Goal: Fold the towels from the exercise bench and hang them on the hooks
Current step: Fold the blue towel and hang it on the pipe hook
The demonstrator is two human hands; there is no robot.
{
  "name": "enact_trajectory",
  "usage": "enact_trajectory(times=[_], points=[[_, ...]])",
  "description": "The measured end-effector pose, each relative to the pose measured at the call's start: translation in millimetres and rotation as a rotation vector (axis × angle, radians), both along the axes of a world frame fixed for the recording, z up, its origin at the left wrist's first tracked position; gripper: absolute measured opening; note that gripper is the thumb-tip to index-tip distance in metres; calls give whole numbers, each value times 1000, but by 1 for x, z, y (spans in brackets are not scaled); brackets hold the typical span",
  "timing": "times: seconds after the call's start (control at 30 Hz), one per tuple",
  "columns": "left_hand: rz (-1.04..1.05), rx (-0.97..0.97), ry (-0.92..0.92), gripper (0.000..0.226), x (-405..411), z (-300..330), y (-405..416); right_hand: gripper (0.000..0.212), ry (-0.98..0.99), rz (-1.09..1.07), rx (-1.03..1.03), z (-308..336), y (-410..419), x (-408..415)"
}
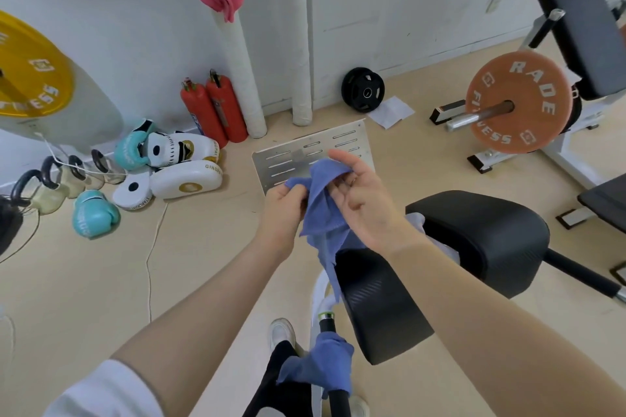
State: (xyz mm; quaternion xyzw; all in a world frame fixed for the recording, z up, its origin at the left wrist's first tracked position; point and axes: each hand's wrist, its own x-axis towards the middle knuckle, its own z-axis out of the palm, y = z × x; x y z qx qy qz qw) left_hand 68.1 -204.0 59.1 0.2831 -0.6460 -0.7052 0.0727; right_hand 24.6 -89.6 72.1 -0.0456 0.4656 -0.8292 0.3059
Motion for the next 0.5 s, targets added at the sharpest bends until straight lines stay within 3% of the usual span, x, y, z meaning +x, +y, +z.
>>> enact_trajectory(times=[0.1, 0.17, 0.27, 0.4, 0.5], points=[[-10, 142, 44, 33, 1, 0, -4, 69, 580, 203, 481, -4, -7, -4], [-35, 179, 65, 30, 1, -1, -10, 66, 930, 322, 697, -9, -9, -8], [-41, 198, 57, 30, 2, 0, -18, 52, 1147, 362, 835, -11, -14, -8], [-78, 222, 51, 28, 3, -5, -14, 36, 1453, -44, 1062, -8, -27, 0], [-77, 216, 74, 21, 7, -2, -12, 26, 1513, -283, 1076, -9, -33, 4]])
